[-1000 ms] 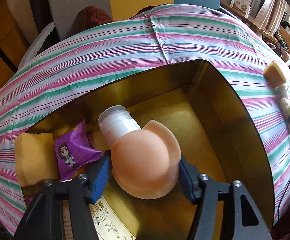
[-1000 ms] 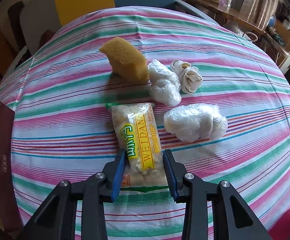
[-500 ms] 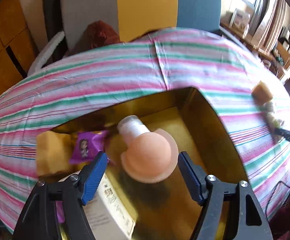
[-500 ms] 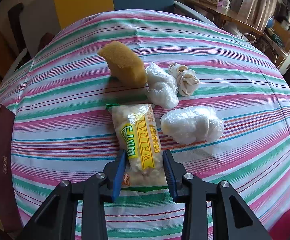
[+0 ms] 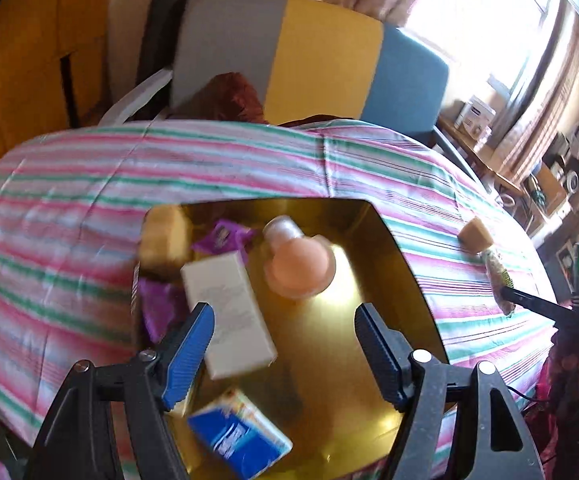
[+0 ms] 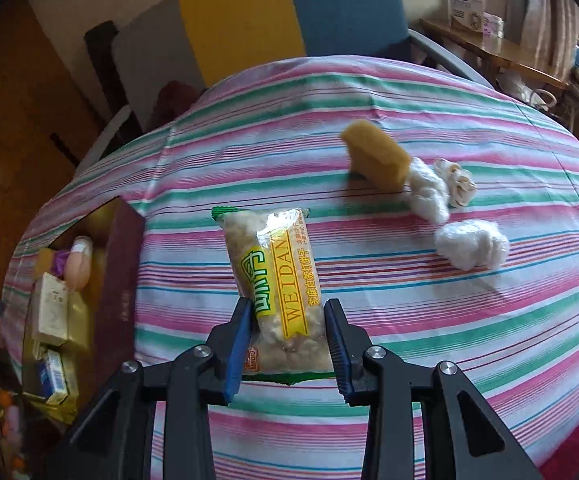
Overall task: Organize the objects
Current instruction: 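Carry the WEIDAN snack bag into the gold tray and open the right tool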
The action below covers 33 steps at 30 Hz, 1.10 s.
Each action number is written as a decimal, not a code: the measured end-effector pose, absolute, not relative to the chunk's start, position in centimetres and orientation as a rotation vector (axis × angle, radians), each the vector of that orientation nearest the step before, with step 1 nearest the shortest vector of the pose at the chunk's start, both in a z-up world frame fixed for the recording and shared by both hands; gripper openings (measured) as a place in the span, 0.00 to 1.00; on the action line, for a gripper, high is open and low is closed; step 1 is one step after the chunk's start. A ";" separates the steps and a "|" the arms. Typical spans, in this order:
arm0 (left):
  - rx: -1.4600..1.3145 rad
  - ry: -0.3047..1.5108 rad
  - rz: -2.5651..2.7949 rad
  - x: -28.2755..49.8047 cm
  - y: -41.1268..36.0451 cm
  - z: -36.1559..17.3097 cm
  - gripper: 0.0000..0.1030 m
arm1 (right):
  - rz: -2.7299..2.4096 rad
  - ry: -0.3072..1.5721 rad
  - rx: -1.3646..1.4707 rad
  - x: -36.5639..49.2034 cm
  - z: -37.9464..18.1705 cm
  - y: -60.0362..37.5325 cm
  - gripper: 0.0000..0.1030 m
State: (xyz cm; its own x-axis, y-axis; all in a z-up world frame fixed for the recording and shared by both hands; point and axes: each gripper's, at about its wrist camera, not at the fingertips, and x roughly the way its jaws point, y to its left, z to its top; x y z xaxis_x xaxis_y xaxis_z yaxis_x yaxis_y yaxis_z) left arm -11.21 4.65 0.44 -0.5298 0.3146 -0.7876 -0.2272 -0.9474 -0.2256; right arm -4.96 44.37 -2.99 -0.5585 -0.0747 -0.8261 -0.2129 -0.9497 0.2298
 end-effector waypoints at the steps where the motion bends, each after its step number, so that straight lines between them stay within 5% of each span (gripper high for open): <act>1: -1.319 -0.164 2.512 -10.8 3.9 0.4 0.71 | 2.703 0.454 -1.433 -4.9 -2.2 42.7 0.36; 7: -1.273 -0.235 2.561 -8.6 0.5 0.9 0.71 | 2.920 0.262 -1.536 -6.1 1.2 30.4 0.36; 16: -1.287 -0.339 2.546 -7.0 -2.3 -0.1 0.70 | 2.828 0.018 -1.832 -10.5 -3.3 18.5 0.36; 33: -1.321 -0.436 2.539 -6.3 -4.6 -1.8 0.70 | 2.751 -0.079 -1.901 -13.3 -7.5 14.0 0.35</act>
State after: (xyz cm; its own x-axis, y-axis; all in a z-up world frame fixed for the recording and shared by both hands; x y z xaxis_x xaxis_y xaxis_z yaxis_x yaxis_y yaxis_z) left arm -6.28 -4.63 -1.76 -0.5597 0.3492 -0.7515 -0.0783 -0.9251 -0.3716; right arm -13.34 14.01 -7.49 -0.3401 -0.1395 -0.9300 0.1924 -0.9783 0.0764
